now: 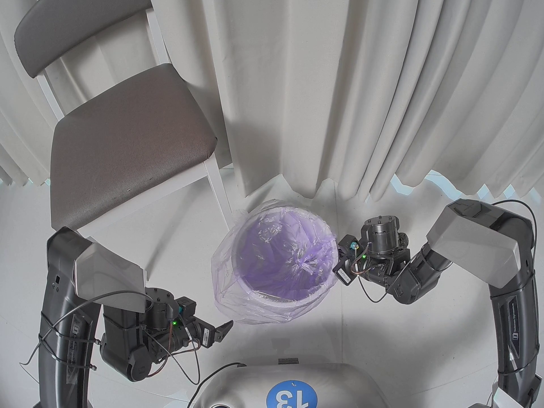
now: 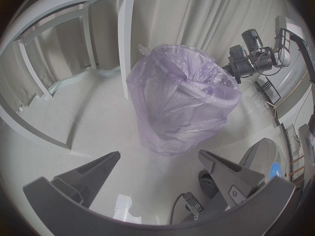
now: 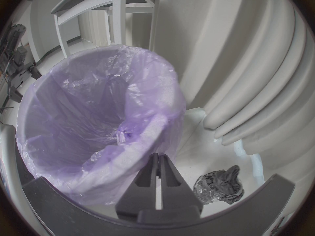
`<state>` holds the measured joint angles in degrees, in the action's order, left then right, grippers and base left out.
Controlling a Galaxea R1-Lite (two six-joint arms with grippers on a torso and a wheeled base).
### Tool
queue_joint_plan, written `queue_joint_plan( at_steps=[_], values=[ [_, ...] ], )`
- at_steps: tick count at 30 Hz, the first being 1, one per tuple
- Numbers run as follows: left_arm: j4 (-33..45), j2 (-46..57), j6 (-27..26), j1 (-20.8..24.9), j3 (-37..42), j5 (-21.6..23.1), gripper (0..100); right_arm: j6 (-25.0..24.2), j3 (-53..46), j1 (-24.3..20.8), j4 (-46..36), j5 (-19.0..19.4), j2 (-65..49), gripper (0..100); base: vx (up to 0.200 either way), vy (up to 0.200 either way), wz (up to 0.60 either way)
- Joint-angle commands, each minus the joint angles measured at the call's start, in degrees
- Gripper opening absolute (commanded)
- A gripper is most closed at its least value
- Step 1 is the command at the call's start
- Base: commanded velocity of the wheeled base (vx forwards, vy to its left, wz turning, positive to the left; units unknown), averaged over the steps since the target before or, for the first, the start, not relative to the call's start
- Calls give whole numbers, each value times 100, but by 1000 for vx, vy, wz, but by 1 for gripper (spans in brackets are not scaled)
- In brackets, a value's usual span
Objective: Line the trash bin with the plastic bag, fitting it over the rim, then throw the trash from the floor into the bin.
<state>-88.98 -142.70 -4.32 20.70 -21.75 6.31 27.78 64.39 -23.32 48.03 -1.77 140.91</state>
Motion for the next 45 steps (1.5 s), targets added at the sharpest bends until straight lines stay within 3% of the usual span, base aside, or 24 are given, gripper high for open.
queue_joint_plan(
  at_steps=[1,22,31,41,45],
  values=[
    [-102,-3,1,-31,-5,1,100,34,-67,3,5,63,68,100,0,0,0],
    [-102,858,-61,-462,21,10,100,254,-1333,372,-48,54,-1198,100,0,0,0],
    [3,261,-245,-690,-1209,-157,100,316,-1711,478,57,1,-1778,100,0,0,0],
    [1559,-407,-245,-664,-2738,-201,100,289,-1992,504,752,-34,-1786,100,0,0,0],
    [2693,-574,-245,-593,-3679,-174,100,219,-2106,636,1015,-25,-1734,100,0,0,0]
  ],
)
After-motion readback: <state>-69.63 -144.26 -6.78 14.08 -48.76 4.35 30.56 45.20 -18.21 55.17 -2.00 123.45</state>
